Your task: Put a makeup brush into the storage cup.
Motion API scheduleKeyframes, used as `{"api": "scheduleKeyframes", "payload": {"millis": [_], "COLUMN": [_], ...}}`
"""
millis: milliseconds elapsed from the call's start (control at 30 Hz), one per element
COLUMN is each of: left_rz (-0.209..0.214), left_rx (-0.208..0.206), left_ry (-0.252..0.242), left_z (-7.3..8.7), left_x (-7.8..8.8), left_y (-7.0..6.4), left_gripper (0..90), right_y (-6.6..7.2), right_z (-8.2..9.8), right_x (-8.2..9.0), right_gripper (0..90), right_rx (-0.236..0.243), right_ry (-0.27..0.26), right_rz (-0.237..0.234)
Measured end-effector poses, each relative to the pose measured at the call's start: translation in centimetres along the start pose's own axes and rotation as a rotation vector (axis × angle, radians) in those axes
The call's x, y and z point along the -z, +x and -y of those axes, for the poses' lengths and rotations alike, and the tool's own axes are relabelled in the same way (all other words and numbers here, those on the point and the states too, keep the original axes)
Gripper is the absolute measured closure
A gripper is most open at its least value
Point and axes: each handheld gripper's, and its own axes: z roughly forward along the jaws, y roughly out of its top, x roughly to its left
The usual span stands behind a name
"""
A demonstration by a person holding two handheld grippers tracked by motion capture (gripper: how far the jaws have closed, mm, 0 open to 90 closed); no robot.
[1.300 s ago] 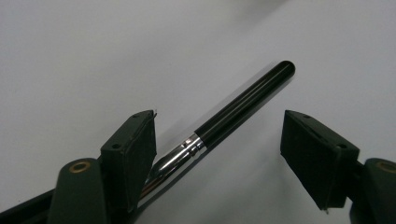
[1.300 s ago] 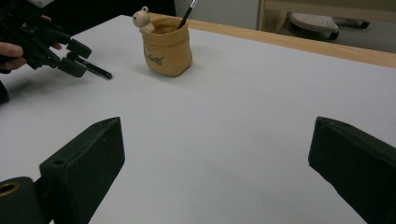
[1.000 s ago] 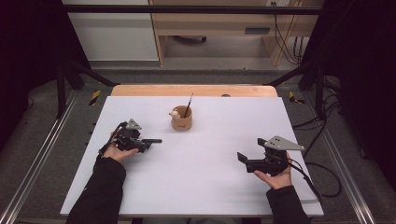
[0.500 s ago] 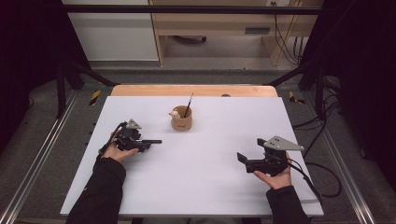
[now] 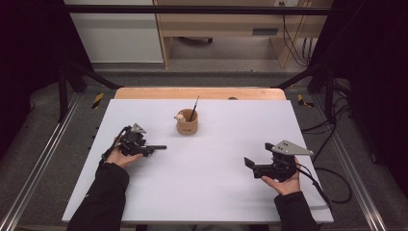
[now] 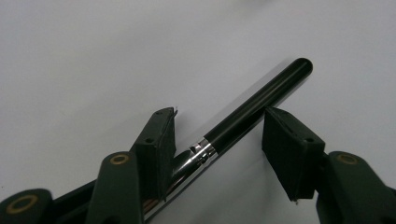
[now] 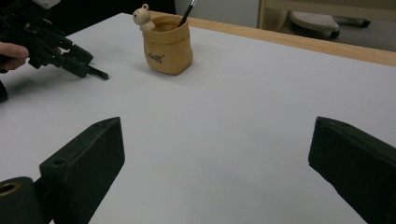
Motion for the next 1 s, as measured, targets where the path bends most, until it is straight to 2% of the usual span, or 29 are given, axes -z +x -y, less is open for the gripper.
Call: {"api": "scheduleKeyframes", "payload": {"millis": [200, 1000], "left_rz": [-0.006, 0.020], "left_rx": [-0.001, -0.011], "left_ry": [0.013, 0.081], "left_z": [0.0, 0.0], "left_x": [0.2, 1.0], "left_y": [-0.3, -0.6], "left_gripper": [49.9, 70.4], "right_y": [0.0, 0.0], "right_z": [0.0, 0.0], "right_x": [0.0, 0.0], "right_gripper": [4.3, 4.4], "right_rx": [0.000, -0.002], "right_ry": [0.000, 0.001], "right_rz": [-0.001, -0.001]}}
